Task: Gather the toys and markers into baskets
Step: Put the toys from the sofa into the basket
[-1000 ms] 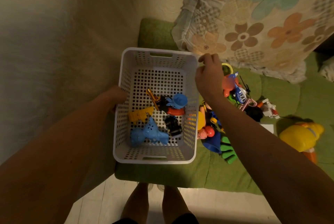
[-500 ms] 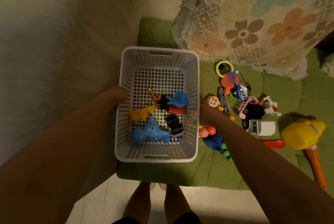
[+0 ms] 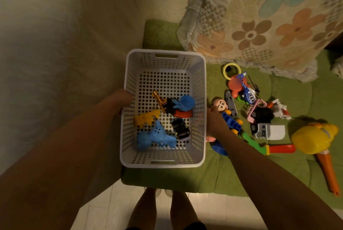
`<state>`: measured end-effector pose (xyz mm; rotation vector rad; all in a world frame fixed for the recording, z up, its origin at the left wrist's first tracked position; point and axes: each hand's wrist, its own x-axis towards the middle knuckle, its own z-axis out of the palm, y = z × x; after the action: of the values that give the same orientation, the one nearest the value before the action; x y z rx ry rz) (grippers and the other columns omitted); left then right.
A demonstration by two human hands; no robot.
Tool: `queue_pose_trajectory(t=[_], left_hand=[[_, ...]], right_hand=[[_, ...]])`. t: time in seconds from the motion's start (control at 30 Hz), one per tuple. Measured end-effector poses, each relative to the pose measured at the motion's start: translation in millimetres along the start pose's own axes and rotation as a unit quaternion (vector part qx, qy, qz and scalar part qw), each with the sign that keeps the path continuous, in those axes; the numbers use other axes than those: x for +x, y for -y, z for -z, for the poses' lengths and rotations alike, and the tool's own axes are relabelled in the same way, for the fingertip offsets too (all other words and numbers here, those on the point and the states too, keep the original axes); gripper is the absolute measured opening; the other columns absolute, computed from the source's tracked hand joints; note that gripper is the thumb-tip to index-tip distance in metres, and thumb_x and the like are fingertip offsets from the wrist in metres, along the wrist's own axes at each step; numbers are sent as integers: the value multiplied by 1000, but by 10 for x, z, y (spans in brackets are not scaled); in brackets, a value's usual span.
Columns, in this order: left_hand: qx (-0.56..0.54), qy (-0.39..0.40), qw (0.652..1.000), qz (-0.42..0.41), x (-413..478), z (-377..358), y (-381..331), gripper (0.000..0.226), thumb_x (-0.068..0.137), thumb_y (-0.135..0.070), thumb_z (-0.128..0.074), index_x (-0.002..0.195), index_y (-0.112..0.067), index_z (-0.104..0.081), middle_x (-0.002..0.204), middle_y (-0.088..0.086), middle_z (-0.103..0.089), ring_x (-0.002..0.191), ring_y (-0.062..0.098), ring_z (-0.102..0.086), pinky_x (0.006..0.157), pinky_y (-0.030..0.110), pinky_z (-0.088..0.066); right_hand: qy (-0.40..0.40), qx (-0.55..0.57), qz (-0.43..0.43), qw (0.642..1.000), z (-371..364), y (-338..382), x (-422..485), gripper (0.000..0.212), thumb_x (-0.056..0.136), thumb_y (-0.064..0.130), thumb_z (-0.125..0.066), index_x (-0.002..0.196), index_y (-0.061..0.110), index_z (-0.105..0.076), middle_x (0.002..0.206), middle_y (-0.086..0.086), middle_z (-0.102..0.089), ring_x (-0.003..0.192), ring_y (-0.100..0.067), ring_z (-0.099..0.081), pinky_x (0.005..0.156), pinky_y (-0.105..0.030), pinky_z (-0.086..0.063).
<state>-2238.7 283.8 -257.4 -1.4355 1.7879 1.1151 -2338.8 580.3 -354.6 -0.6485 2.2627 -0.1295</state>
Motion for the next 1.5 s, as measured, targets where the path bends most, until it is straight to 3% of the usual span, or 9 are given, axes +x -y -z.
queue_pose_trajectory(t=[0.2, 0.4, 0.57, 0.9, 1.07, 1.17, 1.27, 1.4, 1.5], left_hand=[[-1, 0, 1000, -4, -34, -3, -4, 20, 96, -8, -42, 76, -9, -43, 77, 12, -55, 66, 23, -55, 57, 33, -48], [4, -7, 1000, -6, -52, -5, -10, 16, 97, -10, -43, 81, -7, -45, 79, 12, -55, 66, 23, -55, 65, 36, -50], [1, -7, 1000, -3, -67, -6, -1, 16, 99, -12, -41, 84, -7, -44, 79, 12, -54, 65, 23, -55, 59, 36, -48], [-6, -3, 1000, -12, -92, -18, 6, 21, 97, -8, -40, 77, -9, -43, 77, 12, -54, 65, 23, -54, 69, 39, -51], [-7, -7, 1000, -15, -110, -25, -2, 23, 98, -8, -40, 75, -8, -42, 74, 11, -54, 63, 22, -55, 53, 32, -47], [-3, -10, 1000, -18, -108, -14, -18, 23, 98, -7, -39, 74, -9, -41, 74, 11, -53, 62, 22, -54, 52, 32, -47], [4, -4, 1000, -24, -113, -10, -33, 23, 97, -7, -41, 75, -11, -41, 75, 9, -52, 63, 20, -53, 53, 30, -46], [14, 0, 1000, -24, -117, -11, -38, 22, 97, -7, -42, 75, -11, -41, 76, 9, -52, 64, 19, -53, 55, 29, -46], [14, 1, 1000, -26, -138, -22, -70, 22, 97, -4, -41, 75, -10, -43, 75, 9, -53, 64, 19, -53, 54, 29, -46]], right_hand=[[-229, 159, -50, 959, 607, 65, 46, 76, 74, 36, -78, 136, 13, -42, 130, -22, -38, 117, -44, -45, 91, -46, -44], [-365, 275, 17, 890, 1242, 468, 110, 70, 76, 38, -75, 135, 22, -42, 133, -10, -35, 115, -23, -45, 90, -32, -43], [-313, 279, 128, 899, 1237, 874, 94, 72, 79, 38, -75, 138, 20, -38, 132, -6, -39, 112, -13, -42, 90, -31, -44], [29, 30, 220, 975, 369, 1173, 22, 87, 74, 28, -81, 146, 21, -33, 142, -10, -30, 128, -32, -36, 103, -44, -41], [40, -112, 225, 967, 80, 1138, -60, 80, 76, 24, -77, 145, 20, -35, 140, -9, -38, 126, -32, -39, 94, -43, -42], [58, -76, 225, 970, 115, 1113, -31, 79, 79, 30, -76, 146, 20, -35, 141, -8, -39, 126, -30, -38, 98, -42, -40], [-32, 95, 229, 968, 439, 1087, 49, 53, 90, 30, -65, 139, 18, -46, 131, -7, -49, 117, -21, -46, 101, -38, -42], [-251, 215, 169, 929, 1059, 889, 133, 22, 98, 21, -52, 118, 12, -58, 103, -1, -60, 83, -11, -55, 69, -25, -45], [-285, 224, 51, 930, 1272, 518, 260, 19, 99, 22, -47, 106, 9, -60, 88, -3, -64, 74, -19, -58, 61, -29, -43]])
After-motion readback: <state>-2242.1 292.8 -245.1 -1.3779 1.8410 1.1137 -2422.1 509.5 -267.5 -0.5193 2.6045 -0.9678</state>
